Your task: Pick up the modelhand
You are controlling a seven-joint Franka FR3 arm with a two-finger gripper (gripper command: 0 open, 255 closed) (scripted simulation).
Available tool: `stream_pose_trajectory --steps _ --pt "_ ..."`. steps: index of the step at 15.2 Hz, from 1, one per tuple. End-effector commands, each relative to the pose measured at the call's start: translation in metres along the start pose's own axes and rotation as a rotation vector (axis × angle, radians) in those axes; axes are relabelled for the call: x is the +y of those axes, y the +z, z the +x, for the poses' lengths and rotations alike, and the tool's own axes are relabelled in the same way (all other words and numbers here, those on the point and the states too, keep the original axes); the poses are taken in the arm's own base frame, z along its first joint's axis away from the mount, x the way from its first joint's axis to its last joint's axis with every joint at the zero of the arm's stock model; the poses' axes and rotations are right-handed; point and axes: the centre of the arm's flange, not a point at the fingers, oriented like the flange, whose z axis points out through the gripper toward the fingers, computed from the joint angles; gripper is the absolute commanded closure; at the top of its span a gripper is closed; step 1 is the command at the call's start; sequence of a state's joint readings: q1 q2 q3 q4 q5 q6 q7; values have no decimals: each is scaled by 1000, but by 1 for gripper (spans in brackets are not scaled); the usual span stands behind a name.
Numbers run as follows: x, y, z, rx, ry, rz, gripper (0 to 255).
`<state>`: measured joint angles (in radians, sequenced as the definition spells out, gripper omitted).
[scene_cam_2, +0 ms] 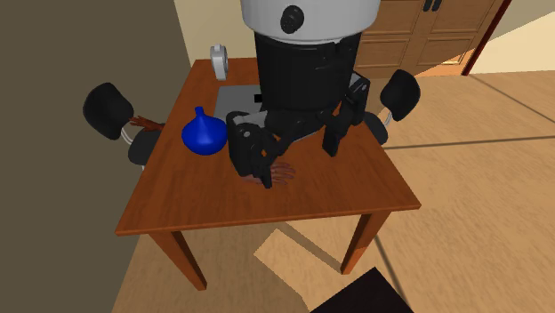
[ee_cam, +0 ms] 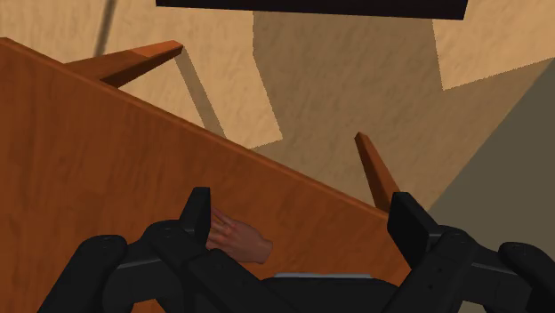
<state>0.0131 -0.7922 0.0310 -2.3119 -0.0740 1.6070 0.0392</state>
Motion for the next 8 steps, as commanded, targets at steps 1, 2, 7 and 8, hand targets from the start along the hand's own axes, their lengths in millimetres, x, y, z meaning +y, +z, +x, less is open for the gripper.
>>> stream_pose_trajectory --steps 1,2,7,8 --pt "0 0 0 0 0 0 0" --pt "11 7 6 -6 -29 12 0" --pt "64 46 43 -35 -175 71 0" --pt "74 54 51 -40 -204 82 0"
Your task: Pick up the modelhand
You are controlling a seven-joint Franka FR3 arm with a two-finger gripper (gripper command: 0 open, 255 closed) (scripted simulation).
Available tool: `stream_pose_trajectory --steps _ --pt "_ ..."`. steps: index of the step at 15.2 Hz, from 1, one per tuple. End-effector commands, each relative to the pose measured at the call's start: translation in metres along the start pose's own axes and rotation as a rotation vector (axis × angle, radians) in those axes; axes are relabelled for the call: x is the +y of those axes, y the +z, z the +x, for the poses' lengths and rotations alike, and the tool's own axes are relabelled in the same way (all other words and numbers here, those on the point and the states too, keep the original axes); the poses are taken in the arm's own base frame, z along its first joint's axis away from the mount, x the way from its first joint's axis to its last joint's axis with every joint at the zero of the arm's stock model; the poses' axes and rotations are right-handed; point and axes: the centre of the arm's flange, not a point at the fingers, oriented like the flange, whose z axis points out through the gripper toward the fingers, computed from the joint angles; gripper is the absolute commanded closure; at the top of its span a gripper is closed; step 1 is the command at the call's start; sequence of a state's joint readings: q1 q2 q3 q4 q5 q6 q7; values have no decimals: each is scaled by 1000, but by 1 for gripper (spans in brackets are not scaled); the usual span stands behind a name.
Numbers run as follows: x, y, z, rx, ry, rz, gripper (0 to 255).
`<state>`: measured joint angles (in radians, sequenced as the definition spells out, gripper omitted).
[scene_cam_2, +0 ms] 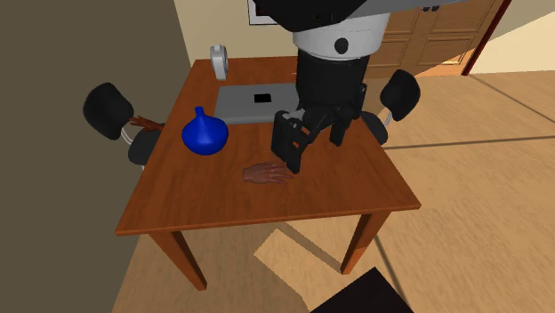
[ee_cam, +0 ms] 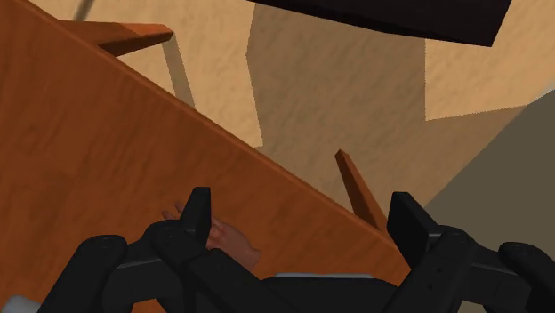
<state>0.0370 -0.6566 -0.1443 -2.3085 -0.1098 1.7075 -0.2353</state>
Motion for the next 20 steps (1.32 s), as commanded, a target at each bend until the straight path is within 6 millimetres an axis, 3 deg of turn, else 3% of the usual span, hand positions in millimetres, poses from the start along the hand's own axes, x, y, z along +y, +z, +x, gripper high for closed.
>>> stream_pose_trajectory --steps 1,11,20 --pt "22 13 15 -11 -63 23 0" --pt "115 96 96 -69 -354 140 0" --pt "168 183 184 -121 -616 246 0"
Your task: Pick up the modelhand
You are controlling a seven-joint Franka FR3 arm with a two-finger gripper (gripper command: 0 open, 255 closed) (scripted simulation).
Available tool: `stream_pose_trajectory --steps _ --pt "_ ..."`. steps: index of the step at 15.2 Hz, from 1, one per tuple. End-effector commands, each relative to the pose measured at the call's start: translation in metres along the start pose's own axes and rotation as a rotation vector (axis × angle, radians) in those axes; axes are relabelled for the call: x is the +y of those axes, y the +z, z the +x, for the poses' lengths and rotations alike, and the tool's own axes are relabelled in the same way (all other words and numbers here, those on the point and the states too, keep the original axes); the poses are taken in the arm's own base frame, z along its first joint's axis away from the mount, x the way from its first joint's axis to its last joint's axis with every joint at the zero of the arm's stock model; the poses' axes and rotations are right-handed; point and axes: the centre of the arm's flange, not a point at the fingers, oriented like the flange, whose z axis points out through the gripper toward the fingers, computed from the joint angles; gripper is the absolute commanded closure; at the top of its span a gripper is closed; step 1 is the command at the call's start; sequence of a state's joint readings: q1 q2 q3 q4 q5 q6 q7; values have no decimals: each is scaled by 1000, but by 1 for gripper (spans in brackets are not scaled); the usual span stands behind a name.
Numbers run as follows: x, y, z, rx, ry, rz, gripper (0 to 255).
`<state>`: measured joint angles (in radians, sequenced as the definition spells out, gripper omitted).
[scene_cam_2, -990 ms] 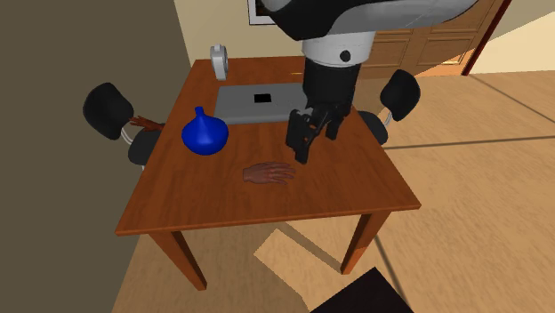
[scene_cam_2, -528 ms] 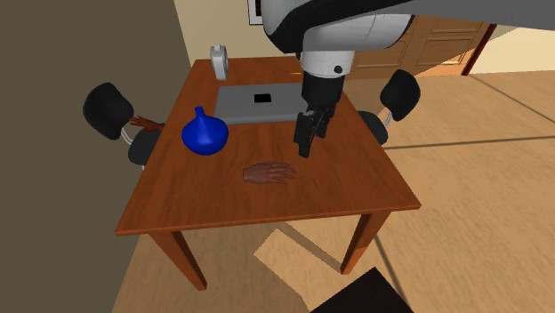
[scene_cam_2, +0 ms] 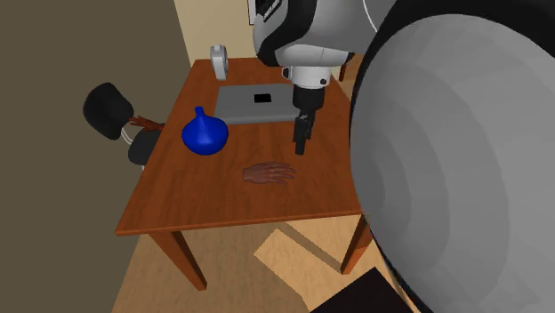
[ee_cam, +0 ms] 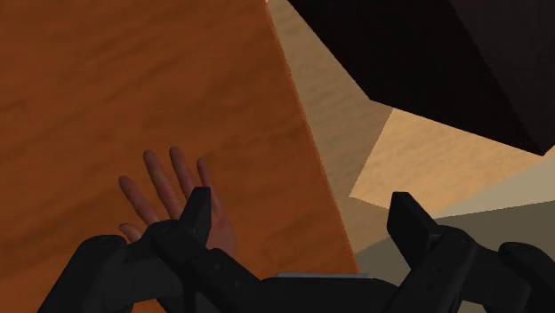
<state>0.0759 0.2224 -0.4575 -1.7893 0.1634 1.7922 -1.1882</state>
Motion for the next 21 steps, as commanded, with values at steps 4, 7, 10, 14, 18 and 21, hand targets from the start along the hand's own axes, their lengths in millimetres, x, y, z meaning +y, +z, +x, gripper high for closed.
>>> stream_pose_trajectory --steps 4,7,10,14,18,21 --pt "55 40 34 -28 -150 60 0" --pt "83 65 58 -46 -238 95 0" --pt "109 91 84 -63 -325 130 0" --pt "137 128 121 -86 -442 177 0" --pt "141 144 122 -87 -445 179 0" --pt "144 160 123 -87 -445 179 0"
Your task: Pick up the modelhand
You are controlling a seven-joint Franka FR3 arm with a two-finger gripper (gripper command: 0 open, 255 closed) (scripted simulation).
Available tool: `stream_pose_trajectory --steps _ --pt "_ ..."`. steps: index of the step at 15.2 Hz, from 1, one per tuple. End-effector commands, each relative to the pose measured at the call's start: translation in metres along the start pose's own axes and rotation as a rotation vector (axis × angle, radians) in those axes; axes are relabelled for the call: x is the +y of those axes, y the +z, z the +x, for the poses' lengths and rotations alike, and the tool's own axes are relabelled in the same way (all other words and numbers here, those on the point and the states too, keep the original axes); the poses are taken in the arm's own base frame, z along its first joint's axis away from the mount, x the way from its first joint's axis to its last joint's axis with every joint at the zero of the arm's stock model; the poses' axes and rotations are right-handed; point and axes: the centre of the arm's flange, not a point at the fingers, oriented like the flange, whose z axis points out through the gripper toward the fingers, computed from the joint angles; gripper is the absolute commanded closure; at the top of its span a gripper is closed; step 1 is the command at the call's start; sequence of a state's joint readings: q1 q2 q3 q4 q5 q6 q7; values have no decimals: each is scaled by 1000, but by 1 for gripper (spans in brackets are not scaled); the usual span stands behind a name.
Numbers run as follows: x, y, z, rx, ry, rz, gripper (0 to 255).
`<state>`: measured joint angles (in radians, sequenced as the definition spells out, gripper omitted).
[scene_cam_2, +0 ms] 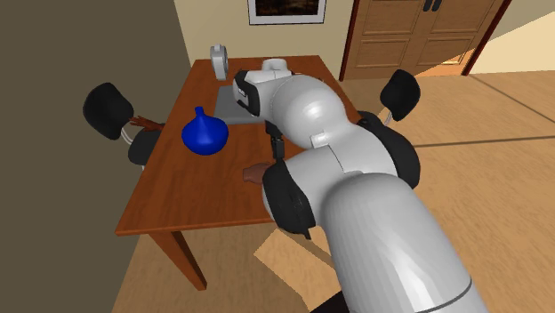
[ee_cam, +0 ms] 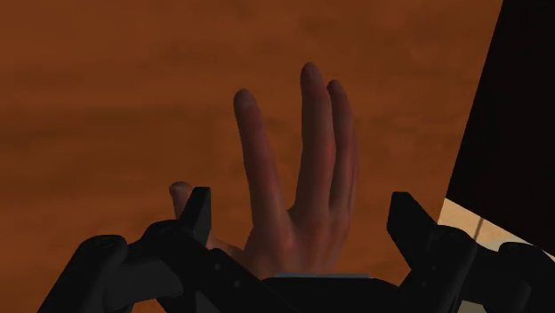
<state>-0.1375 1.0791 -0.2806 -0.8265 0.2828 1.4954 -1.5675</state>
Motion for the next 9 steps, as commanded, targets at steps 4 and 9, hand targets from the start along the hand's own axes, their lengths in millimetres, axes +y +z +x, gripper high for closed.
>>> stream_pose_trajectory --steps 4,9 --pt "5 13 -1 0 0 0 255" --pt "5 13 -1 0 0 0 255"
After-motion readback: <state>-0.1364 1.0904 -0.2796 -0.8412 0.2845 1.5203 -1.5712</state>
